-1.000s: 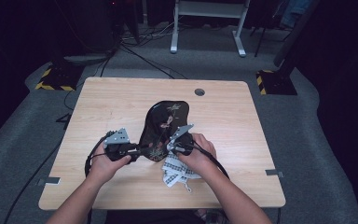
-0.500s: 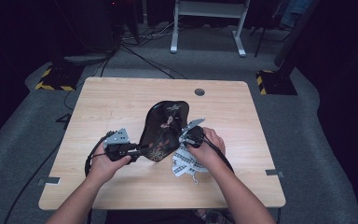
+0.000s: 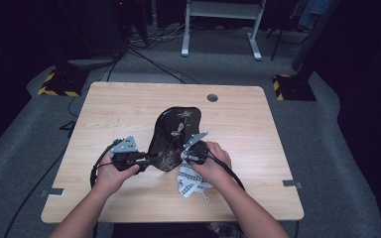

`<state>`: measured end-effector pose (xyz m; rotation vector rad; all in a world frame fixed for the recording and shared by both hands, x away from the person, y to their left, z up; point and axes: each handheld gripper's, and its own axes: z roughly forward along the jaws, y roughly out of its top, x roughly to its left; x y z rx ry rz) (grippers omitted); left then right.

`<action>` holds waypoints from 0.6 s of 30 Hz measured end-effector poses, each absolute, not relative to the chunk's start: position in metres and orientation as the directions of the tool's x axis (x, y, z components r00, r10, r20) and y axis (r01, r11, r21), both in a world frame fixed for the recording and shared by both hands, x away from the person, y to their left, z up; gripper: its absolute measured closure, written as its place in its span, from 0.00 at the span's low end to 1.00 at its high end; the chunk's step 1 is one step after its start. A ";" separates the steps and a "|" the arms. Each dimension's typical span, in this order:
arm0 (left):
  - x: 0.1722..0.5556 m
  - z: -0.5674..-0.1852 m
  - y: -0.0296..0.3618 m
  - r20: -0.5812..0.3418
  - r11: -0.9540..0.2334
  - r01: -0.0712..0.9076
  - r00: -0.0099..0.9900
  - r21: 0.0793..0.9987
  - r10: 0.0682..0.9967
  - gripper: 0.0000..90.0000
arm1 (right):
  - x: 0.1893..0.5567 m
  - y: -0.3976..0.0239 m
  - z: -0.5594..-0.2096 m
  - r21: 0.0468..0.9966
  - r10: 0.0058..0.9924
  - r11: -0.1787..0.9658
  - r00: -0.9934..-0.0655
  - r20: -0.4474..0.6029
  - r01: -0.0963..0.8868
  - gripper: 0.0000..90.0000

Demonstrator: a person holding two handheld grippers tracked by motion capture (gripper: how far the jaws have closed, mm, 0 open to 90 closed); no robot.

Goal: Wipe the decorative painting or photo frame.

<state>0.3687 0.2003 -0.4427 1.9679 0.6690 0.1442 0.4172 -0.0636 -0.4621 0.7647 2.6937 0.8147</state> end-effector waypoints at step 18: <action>0.369 -0.443 0.202 -0.185 -0.332 0.393 0.838 0.858 0.513 0.86 | 0.408 -0.049 -0.470 0.549 0.490 0.742 -0.870 -0.053 0.385 0.89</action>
